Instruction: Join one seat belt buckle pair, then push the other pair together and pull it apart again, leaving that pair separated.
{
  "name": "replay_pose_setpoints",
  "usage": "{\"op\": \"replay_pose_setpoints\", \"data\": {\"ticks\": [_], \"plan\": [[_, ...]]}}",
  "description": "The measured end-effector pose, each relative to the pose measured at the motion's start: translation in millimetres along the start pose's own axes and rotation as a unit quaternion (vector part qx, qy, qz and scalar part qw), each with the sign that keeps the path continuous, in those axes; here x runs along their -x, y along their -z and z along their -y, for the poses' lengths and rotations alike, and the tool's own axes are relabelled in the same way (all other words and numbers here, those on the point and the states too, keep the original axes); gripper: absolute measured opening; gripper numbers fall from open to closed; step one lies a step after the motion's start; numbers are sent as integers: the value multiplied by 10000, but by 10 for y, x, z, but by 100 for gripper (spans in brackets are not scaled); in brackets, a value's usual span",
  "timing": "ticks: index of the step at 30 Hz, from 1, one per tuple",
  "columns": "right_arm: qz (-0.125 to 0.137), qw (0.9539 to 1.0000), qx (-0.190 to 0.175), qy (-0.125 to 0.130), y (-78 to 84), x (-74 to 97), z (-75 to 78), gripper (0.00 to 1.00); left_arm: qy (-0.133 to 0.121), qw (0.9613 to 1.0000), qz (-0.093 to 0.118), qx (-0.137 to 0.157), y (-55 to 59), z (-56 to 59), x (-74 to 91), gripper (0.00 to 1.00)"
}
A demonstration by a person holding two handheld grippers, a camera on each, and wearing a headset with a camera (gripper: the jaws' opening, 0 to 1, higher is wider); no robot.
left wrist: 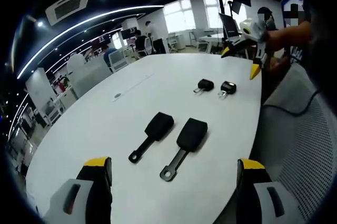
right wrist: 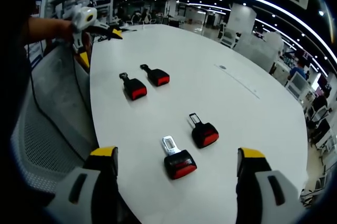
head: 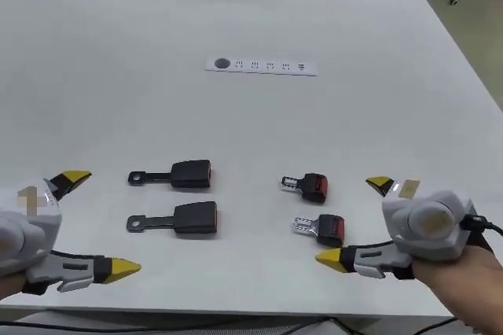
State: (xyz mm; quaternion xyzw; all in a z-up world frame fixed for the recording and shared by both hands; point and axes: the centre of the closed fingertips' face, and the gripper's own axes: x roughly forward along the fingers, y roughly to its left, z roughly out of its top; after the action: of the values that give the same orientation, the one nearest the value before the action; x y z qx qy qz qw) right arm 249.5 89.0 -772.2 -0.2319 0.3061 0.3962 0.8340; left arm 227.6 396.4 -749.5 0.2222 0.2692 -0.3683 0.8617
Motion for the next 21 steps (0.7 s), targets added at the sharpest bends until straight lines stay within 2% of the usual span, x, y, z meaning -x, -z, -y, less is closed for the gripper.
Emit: {"op": "replay_pose_setpoints", "data": {"ticks": [18, 21], "plan": [[-61, 10000, 44, 3, -26, -53, 50, 94, -27, 10000, 32, -18, -35, -79, -63, 100], [-69, 10000, 57, 3, -29, -56, 62, 94, -78, 10000, 33, -21, -36, -126, -70, 100]]}}
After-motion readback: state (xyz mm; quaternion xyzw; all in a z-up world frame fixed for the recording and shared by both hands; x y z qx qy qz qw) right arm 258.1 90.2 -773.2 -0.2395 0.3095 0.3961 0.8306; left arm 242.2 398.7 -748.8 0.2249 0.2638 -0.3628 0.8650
